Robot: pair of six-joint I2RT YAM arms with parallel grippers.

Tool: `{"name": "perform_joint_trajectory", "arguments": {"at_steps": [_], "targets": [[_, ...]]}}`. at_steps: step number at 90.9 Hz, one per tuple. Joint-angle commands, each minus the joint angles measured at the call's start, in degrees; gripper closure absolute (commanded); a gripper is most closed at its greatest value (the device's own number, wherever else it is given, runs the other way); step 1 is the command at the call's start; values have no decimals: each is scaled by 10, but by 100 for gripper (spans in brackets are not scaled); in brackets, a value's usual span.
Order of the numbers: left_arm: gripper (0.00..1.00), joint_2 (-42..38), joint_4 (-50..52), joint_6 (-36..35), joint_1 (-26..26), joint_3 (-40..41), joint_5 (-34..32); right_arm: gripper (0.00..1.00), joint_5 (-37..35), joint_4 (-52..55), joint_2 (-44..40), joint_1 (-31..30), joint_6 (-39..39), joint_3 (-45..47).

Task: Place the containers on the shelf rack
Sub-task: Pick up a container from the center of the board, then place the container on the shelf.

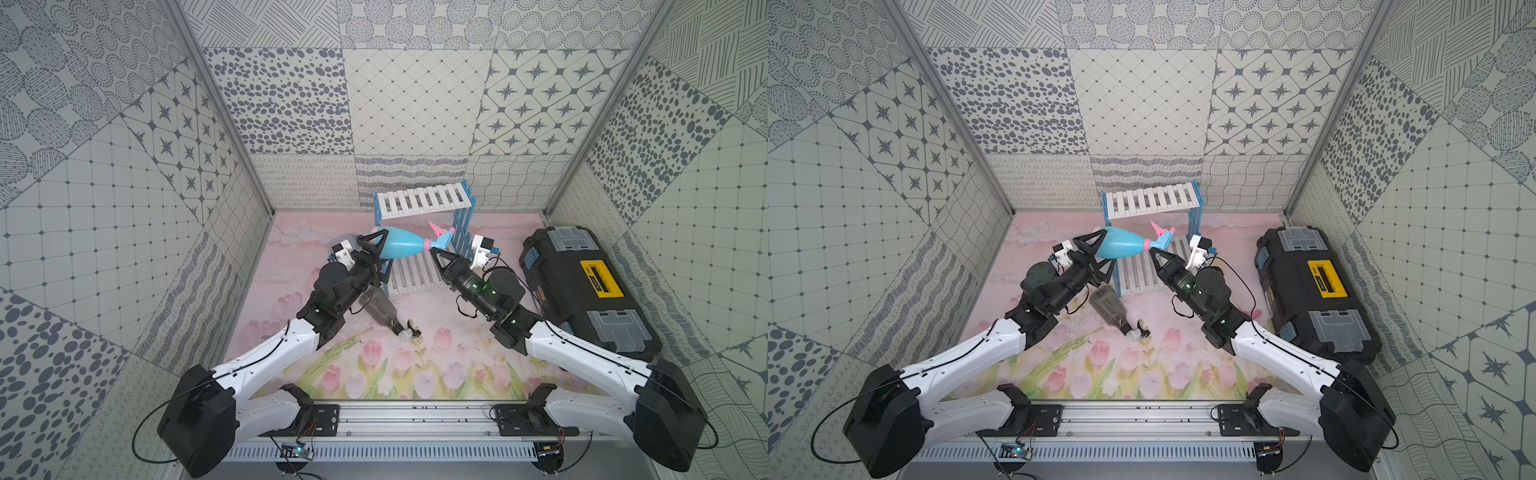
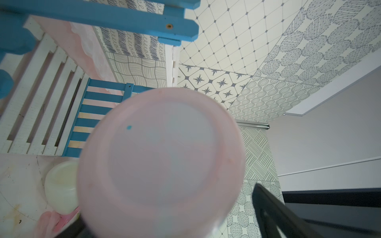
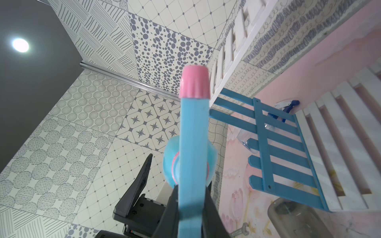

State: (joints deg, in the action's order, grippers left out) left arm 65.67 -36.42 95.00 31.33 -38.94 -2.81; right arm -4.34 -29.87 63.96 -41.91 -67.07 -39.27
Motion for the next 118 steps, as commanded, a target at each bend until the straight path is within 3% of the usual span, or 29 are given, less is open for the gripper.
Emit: {"name": "perform_joint_trajectory", "arguments": {"at_steps": [1, 15, 30, 44, 69, 81, 94, 118], "targets": [[1, -60, 27, -65, 2, 50, -8, 100, -61, 87, -71, 0, 107, 5], [1, -162, 152, -145, 1, 104, -36, 100, -134, 264, -177, -1, 234, -12], [1, -229, 301, -316, -3, 82, -21, 100, -184, 432, -223, 0, 385, -111], [1, -218, 375, -480, -6, 34, 14, 100, -187, 589, -128, 11, 512, -302], [1, -183, 407, -677, -6, -30, 79, 100, -141, 778, 81, 75, 616, -598], [1, -184, 429, -731, -5, -48, 94, 100, -134, 828, 155, 97, 641, -707], [1, -198, 448, -756, -5, -45, 97, 100, -123, 876, 206, 107, 654, -766], [1, -215, 455, -762, -6, -24, 82, 100, -58, 918, 260, 136, 647, -770]]}}
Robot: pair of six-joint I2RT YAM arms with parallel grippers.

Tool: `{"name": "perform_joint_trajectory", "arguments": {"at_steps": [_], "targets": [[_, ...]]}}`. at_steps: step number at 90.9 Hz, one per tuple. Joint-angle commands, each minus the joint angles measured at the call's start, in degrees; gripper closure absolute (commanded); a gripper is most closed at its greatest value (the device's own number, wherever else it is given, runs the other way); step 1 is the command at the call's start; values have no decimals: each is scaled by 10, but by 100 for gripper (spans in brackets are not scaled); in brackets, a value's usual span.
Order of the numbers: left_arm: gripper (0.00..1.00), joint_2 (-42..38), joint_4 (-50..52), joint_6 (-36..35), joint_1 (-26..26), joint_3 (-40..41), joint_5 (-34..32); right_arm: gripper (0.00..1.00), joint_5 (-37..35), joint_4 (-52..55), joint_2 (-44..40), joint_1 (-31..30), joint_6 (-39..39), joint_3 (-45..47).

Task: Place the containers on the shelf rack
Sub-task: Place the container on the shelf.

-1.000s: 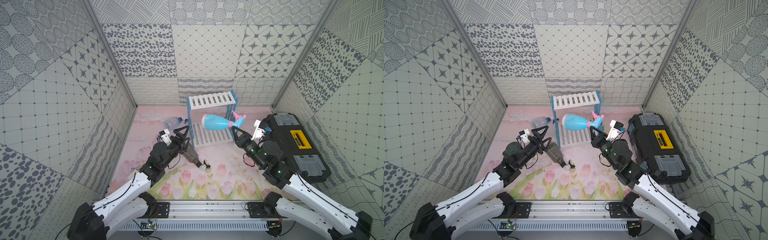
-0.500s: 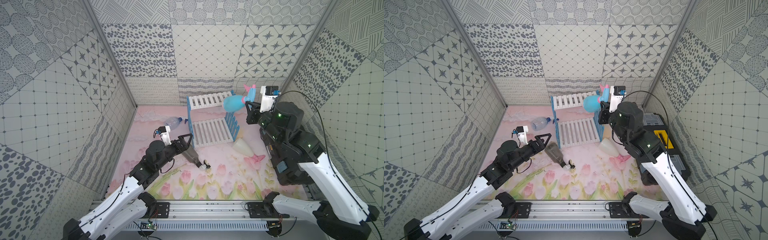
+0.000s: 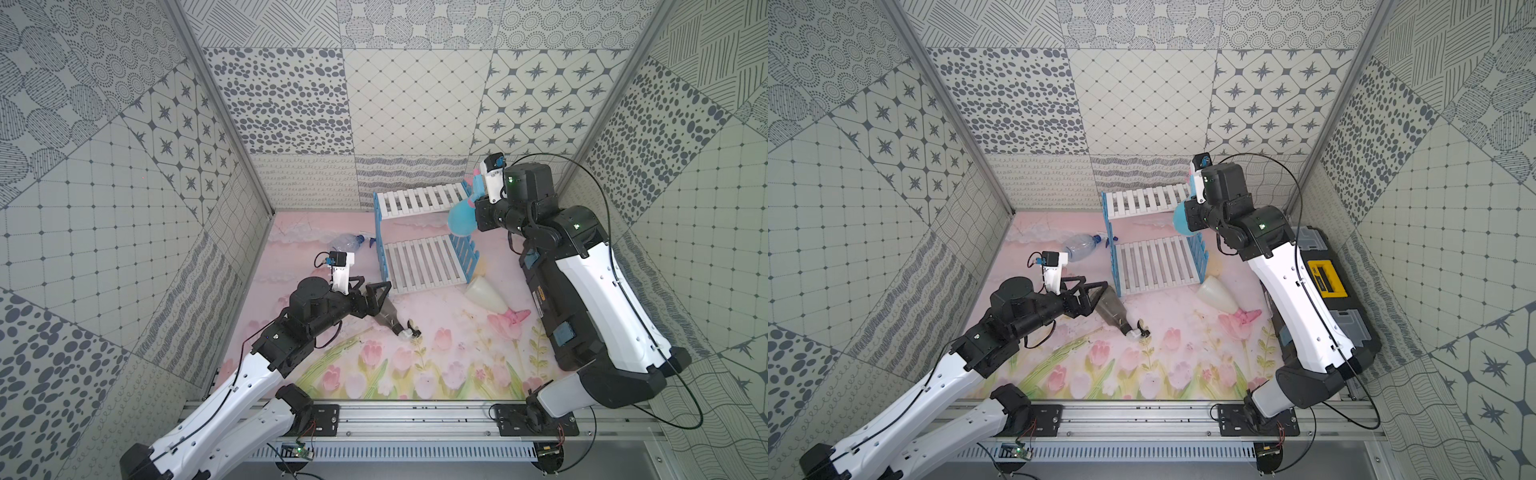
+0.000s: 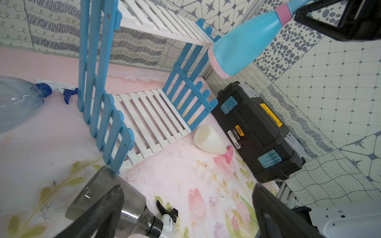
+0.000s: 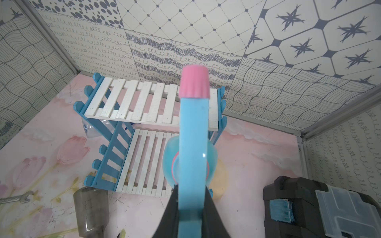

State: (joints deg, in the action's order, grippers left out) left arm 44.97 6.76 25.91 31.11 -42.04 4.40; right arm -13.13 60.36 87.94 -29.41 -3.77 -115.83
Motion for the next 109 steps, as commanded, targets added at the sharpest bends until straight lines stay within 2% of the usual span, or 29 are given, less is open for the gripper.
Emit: {"name": "perform_joint_trajectory", "arguments": {"at_steps": [1, 14, 31, 55, 84, 109], "targets": [[1, -8, 22, -71, -4, 7, 9, 100, 29, 15, 23, 12, 15, -5], [1, -12, 13, -65, -4, 18, 9, 100, 41, 11, 47, 22, 28, -24], [1, -24, 1, -49, -4, 41, -1, 100, 65, -14, 51, 23, 18, 16], [1, -30, 5, -54, -3, 49, -11, 100, 69, -45, 8, 23, -9, 144], [1, -24, 6, -63, -4, 44, -8, 100, 74, -226, -14, 40, -12, 306], [1, -32, 15, -69, -4, 47, -18, 100, 100, -330, 34, 69, 6, 327]]}}
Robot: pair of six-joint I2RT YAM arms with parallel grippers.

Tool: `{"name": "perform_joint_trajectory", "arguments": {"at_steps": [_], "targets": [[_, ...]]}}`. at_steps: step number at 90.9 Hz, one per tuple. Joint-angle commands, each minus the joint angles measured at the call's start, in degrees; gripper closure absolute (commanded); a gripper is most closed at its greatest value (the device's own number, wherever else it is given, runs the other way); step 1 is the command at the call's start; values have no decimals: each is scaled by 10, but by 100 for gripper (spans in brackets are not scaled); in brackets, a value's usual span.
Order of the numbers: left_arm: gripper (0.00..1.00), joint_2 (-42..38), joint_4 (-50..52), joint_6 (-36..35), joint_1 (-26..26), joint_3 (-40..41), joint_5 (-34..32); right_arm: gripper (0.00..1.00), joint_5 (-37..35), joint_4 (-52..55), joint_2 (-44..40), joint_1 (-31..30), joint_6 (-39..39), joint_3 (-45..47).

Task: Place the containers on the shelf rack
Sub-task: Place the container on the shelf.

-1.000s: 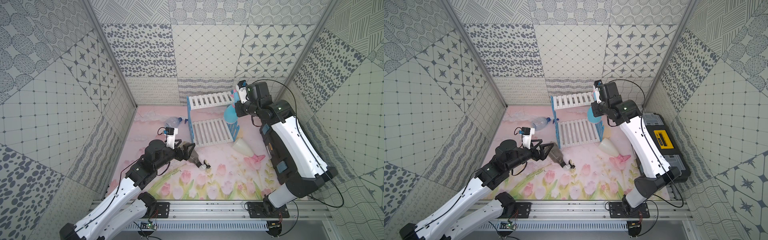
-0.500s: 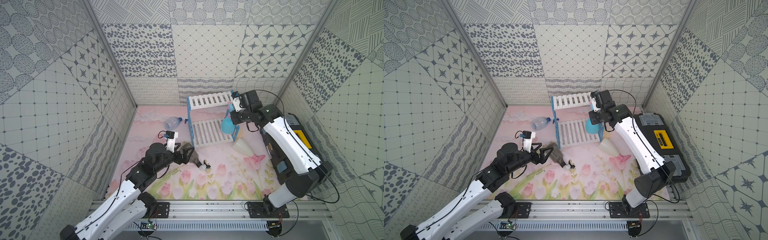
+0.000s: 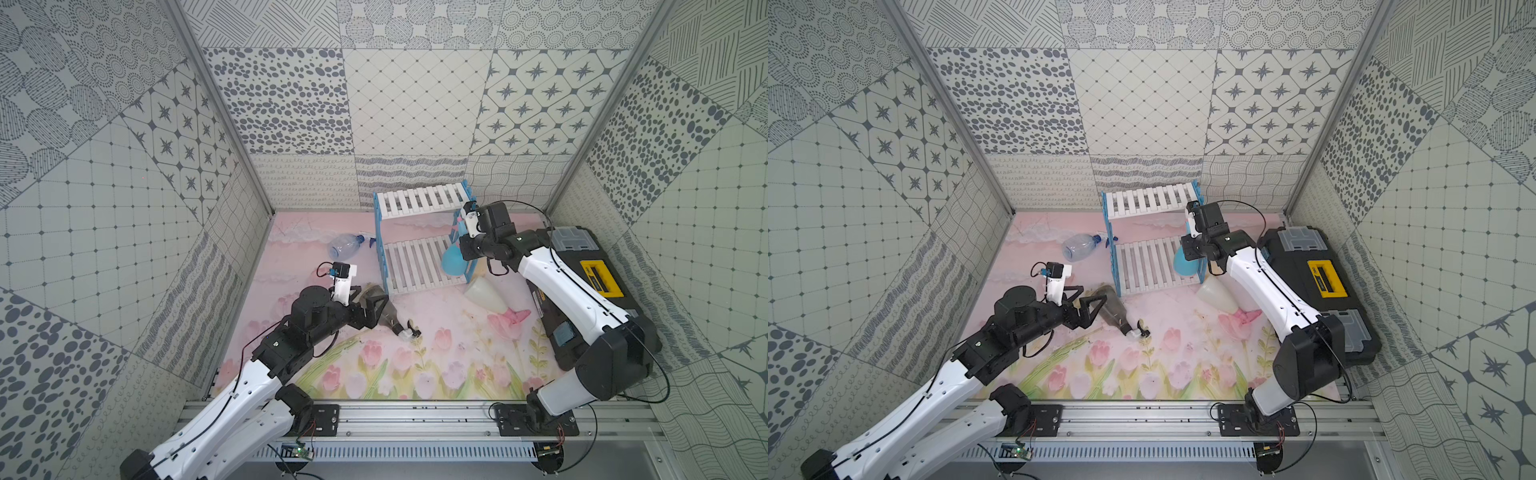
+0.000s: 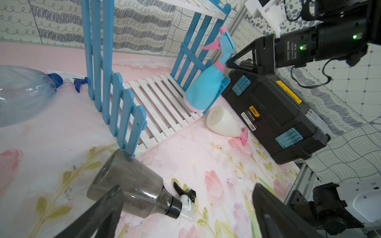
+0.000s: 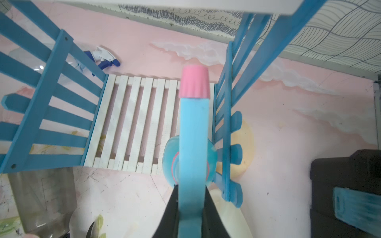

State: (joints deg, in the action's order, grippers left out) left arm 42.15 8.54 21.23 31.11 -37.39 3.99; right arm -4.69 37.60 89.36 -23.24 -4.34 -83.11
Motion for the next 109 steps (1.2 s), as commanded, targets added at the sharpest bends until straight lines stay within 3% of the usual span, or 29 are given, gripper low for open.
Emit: {"name": "perform_joint_trajectory", "arguments": {"at_steps": [1, 33, 109], "targets": [[1, -4, -2, -23, -4, 0, -14, 100, 16, -106, 22, 8, 12, 0], [1, -17, 13, -40, -4, -1, -2, 100, -17, -198, 78, 14, 33, -12], [1, -12, -12, -36, -4, 20, 16, 100, -3, -213, 154, 17, 32, -34]]}}
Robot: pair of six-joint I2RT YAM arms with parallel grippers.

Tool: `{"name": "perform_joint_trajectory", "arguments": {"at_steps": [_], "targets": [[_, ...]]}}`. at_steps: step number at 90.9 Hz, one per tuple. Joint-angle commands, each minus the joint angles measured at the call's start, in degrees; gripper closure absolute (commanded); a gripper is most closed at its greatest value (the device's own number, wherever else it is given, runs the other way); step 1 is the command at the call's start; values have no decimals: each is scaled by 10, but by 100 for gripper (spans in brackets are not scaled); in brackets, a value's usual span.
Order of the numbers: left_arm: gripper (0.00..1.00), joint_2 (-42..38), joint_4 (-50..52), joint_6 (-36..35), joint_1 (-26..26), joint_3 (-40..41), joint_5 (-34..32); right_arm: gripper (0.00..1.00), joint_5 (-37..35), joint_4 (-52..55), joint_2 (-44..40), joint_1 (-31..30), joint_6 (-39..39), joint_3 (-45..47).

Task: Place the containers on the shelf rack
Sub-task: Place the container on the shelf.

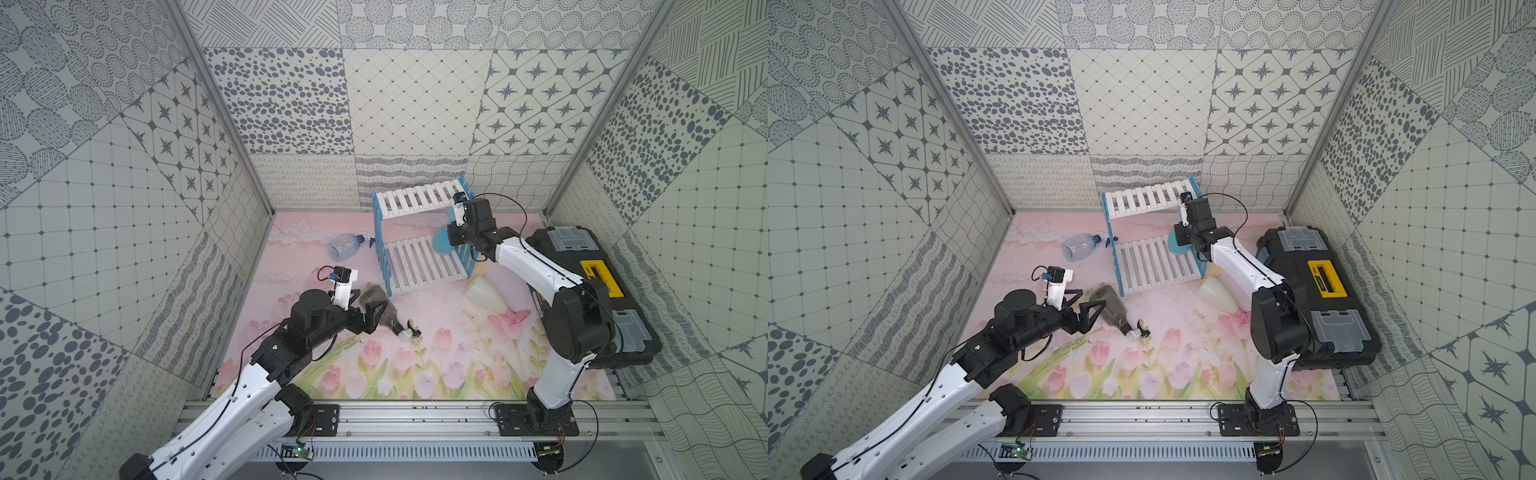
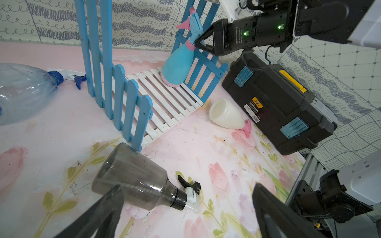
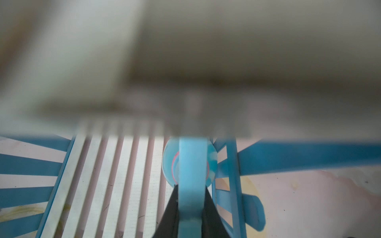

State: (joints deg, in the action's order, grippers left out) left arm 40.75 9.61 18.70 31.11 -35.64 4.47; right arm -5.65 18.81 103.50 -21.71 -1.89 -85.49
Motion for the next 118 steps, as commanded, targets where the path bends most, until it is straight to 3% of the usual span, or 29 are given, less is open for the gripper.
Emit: {"name": "perform_joint_trajectory", "arguments": {"at_steps": [1, 5, 31, 98, 118], "targets": [[1, 3, -22, -11, -4, 2, 11, 100, 6, -25, 13, 2, 8, -10], [1, 3, -23, -10, -4, 3, 11, 100, 6, -25, 15, 2, 8, -8], [1, 3, -25, -5, -3, 5, 8, 73, 13, -22, 14, 2, 6, -10], [1, -3, -34, 7, -4, 13, 11, 46, 34, -25, -45, 2, 1, 30], [1, -6, -35, 7, -3, 15, 10, 31, 63, -29, -73, 3, -8, 54]]}}
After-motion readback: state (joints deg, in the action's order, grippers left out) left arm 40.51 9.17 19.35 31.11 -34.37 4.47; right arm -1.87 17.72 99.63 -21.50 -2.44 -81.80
